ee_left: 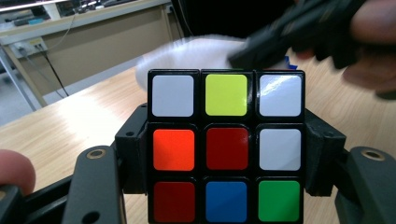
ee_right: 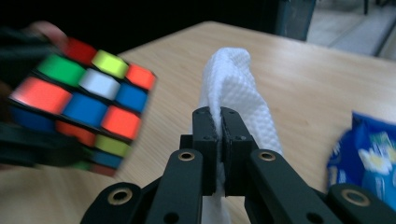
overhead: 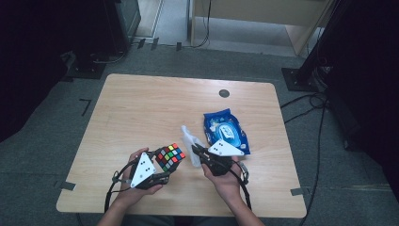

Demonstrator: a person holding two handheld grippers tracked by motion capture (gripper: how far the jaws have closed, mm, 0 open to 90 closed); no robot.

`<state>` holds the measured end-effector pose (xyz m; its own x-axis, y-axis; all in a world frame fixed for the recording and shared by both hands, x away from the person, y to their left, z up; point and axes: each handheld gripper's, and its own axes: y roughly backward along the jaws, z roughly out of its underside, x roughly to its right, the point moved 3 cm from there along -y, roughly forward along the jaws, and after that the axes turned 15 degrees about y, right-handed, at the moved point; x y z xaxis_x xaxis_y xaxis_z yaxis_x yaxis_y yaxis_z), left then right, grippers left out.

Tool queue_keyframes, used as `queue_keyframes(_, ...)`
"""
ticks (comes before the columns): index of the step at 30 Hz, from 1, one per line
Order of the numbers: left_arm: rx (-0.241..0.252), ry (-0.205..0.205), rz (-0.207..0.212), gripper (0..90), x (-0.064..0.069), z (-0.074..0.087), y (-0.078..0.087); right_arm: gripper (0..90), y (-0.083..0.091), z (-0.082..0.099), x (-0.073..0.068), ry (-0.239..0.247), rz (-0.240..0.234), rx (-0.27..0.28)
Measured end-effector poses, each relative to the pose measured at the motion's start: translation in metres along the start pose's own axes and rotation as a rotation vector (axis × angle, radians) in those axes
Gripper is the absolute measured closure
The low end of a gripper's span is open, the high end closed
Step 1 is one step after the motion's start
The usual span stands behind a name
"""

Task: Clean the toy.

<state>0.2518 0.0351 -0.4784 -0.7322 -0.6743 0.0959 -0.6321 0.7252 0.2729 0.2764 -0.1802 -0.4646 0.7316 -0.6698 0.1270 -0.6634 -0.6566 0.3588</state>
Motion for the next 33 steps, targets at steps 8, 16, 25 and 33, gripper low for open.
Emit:
queue_keyframes(8, -0.016, -0.014, 0.009, 34.1, 0.006, 0.003, -0.005, 87.1, 0.023, -0.043, -0.030, 0.018, -0.166, 0.169)
queue_keyframes(16, -0.002, -0.022, 0.034, 34.1, 0.011, -0.001, -0.002, 86.6, 0.009, -0.032, -0.040, 0.029, -0.182, 0.123)
queue_keyframes(25, 0.024, -0.002, 0.039, 34.1, 0.008, -0.007, 0.003, 86.5, -0.004, 0.001, -0.007, 0.012, -0.044, -0.010)
queue_keyframes(33, 0.022, 0.009, 0.000, 34.1, -0.002, -0.006, 0.005, 83.6, -0.004, 0.019, 0.018, -0.041, 0.052, -0.079)
